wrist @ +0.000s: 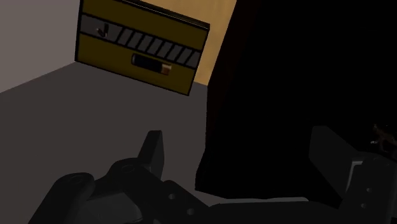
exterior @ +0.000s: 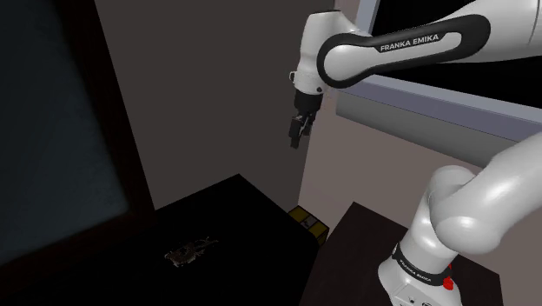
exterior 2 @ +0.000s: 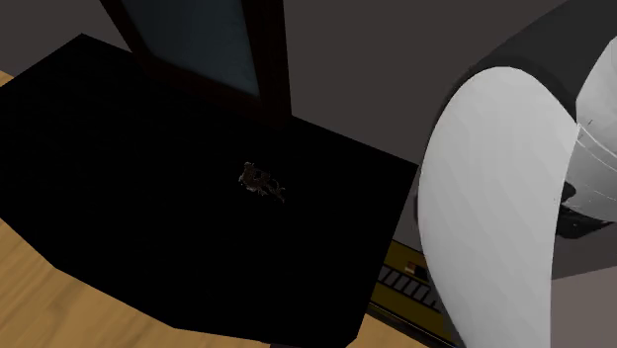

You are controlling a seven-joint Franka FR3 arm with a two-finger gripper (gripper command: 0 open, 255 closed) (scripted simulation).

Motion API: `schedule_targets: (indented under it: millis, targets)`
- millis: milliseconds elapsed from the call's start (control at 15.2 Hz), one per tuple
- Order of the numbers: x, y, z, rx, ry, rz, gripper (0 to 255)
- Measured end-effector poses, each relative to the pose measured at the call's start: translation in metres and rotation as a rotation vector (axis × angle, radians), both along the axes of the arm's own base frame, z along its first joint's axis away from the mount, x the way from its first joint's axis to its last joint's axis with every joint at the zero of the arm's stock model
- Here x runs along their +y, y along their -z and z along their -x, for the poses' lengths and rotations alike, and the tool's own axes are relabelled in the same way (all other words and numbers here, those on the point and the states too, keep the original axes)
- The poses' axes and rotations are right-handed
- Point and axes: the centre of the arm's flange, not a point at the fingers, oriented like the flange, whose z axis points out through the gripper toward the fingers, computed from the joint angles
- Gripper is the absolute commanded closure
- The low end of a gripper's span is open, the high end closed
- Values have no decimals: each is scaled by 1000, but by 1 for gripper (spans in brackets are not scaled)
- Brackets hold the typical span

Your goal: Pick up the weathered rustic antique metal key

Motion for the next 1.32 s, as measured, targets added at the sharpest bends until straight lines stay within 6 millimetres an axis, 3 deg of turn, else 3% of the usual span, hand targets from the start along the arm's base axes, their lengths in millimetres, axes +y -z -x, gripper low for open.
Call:
schedule_targets:
  millis: [726, 1320]
  targets:
    - [94, 87, -63, 31, -304, -33, 0]
    - [184, 156, -90, 56, -553, -60, 0]
